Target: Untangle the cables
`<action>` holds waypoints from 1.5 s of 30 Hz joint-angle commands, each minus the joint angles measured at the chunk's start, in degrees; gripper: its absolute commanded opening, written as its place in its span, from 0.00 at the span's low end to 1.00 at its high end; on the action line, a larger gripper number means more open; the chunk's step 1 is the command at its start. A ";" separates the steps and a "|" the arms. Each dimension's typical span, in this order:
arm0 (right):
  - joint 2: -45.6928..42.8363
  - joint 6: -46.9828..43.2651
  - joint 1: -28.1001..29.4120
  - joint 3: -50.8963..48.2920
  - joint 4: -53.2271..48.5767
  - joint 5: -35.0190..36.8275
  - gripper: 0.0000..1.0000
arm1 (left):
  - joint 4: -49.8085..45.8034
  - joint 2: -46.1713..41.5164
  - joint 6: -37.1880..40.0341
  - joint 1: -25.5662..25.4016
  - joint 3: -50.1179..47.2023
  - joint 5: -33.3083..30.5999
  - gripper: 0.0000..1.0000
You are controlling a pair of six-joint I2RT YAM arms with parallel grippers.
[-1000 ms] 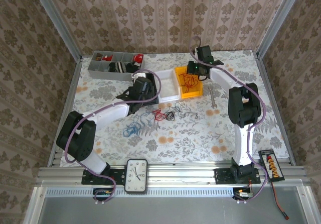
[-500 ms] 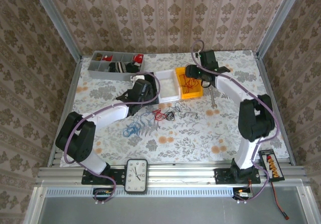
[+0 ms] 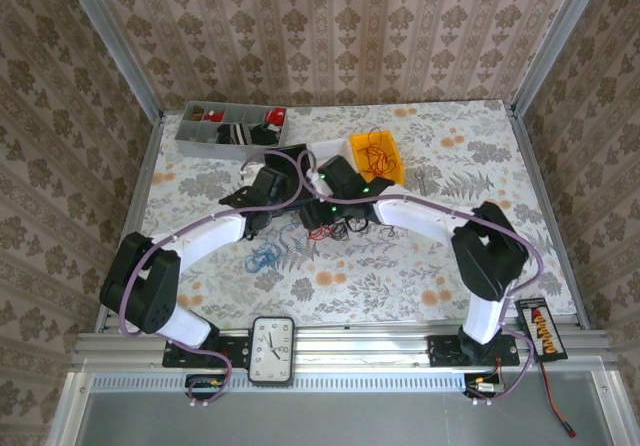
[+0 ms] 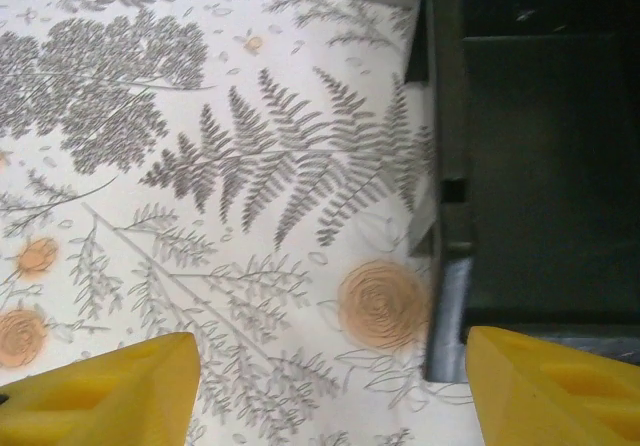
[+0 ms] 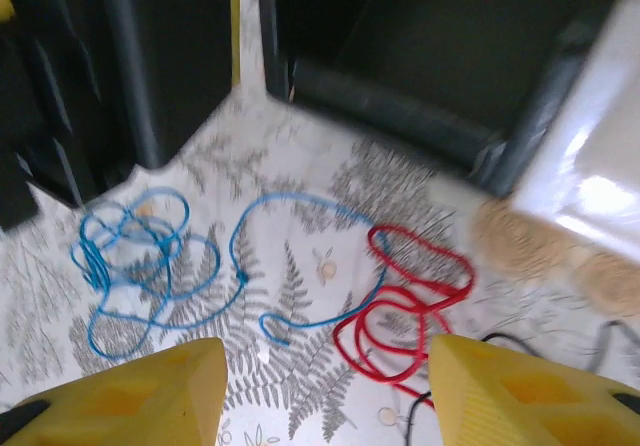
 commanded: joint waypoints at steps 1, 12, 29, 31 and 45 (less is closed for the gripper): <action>4.44 -1.49 -0.70 3.81 -3.95 -0.14 0.55 | -4.21 -1.77 -2.48 0.57 -1.57 -2.28 0.71; 12.77 -3.10 -1.74 9.06 -6.69 3.01 0.50 | -3.54 -3.12 -3.05 0.41 -3.61 -1.22 0.70; 16.66 -2.26 0.43 8.49 -8.25 5.84 0.52 | 0.19 -3.13 -0.68 0.46 -3.21 -0.17 0.70; 16.95 -2.44 0.84 8.31 -8.17 5.95 0.49 | 0.42 -2.75 -0.73 0.49 -2.85 -0.17 0.70; 7.54 1.43 0.49 2.17 1.78 4.83 0.01 | 1.58 0.49 -0.88 0.23 -1.06 2.26 0.70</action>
